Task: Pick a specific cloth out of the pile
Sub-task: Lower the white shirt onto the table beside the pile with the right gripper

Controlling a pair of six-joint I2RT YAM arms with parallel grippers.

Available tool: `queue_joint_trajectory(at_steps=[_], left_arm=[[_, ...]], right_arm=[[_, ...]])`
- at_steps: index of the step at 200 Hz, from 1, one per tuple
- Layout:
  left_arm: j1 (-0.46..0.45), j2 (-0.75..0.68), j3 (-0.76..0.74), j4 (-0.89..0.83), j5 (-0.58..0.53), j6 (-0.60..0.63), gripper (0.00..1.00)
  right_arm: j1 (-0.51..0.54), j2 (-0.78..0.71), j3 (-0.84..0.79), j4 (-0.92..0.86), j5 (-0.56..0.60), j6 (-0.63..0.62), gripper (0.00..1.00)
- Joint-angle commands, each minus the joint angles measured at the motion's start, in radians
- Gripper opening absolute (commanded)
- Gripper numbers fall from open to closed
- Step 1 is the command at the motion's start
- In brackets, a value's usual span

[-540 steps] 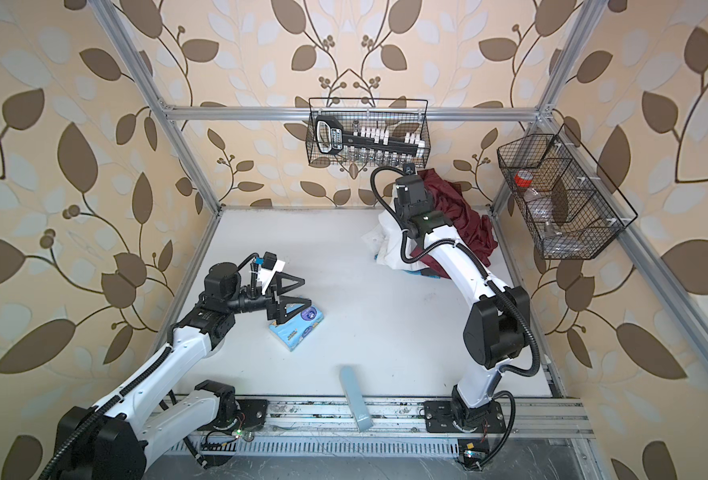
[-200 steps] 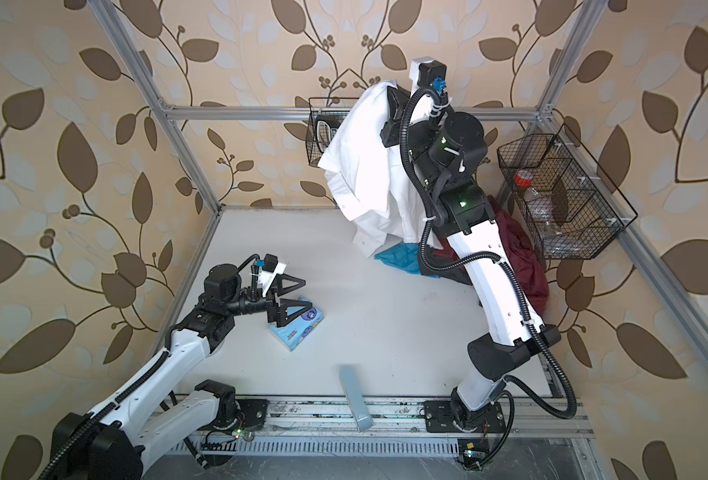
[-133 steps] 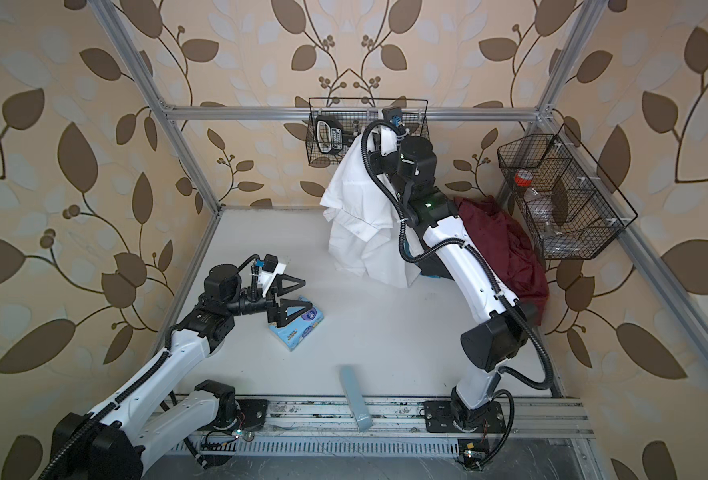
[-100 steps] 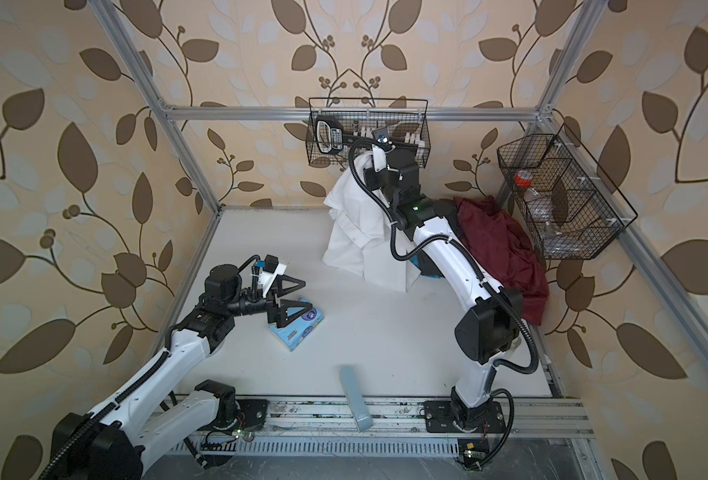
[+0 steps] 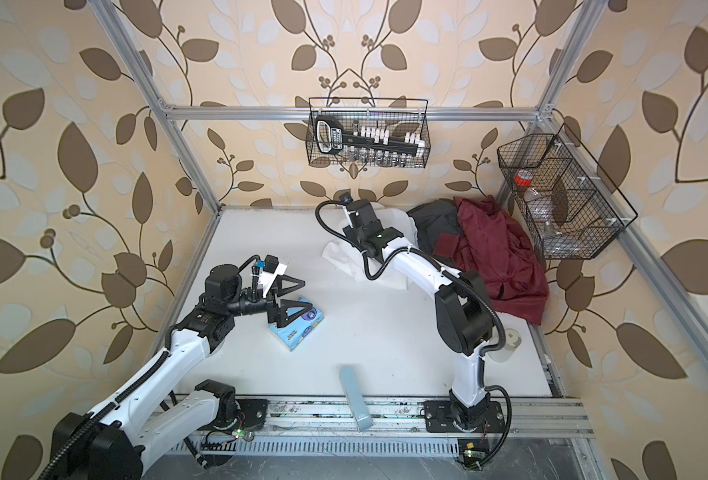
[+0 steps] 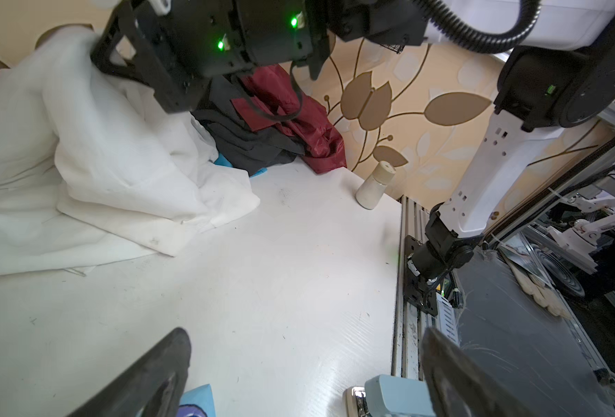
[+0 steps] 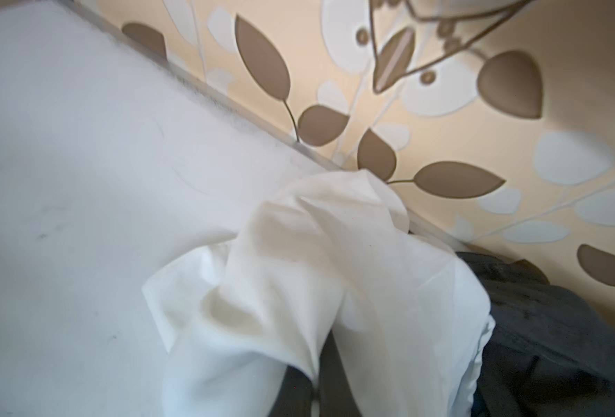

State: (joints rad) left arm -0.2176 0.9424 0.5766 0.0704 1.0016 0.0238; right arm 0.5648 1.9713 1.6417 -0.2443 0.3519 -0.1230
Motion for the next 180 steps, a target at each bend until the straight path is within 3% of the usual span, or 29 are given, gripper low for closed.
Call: queue_joint_trajectory(at_steps=[1, 11, 24, 38, 65, 78, 101, 132, 180], left_arm=[[-0.011, -0.011, 0.034, 0.011, -0.003, 0.016, 0.99], [-0.011, -0.013, 0.034, 0.011, -0.003, 0.017, 0.99], [-0.011, -0.013, 0.034, 0.011, -0.003, 0.017, 0.99], [-0.011, -0.014, 0.035, 0.010, -0.003, 0.018, 0.99], [-0.012, -0.013, 0.033, 0.011, -0.001, 0.019, 0.99], [-0.012, -0.014, 0.033, 0.011, 0.000, 0.018, 0.99], [-0.014, -0.017, 0.032, 0.011, 0.000, 0.018, 0.99], [-0.016, -0.017, 0.031, 0.011, 0.000, 0.020, 0.99], [-0.017, -0.017, 0.032, 0.008, 0.000, 0.022, 0.99]], right_arm=[[-0.010, 0.068, 0.038, -0.153, 0.066, 0.019, 0.00], [-0.011, 0.092, 0.035, -0.166, 0.084, 0.023, 0.06], [-0.011, 0.116, 0.032, -0.196, 0.082, 0.036, 0.27], [-0.011, 0.127, 0.014, -0.213, 0.042, 0.050, 0.42], [-0.011, 0.117, -0.025, -0.210, -0.021, 0.082, 0.89], [-0.012, 0.105, -0.037, -0.207, -0.078, 0.093, 0.99], [-0.010, 0.095, -0.059, -0.207, -0.191, 0.110, 1.00], [-0.016, 0.147, -0.071, -0.217, -0.219, 0.123, 1.00], [-0.056, 0.257, -0.040, -0.235, -0.379, 0.167, 1.00]])
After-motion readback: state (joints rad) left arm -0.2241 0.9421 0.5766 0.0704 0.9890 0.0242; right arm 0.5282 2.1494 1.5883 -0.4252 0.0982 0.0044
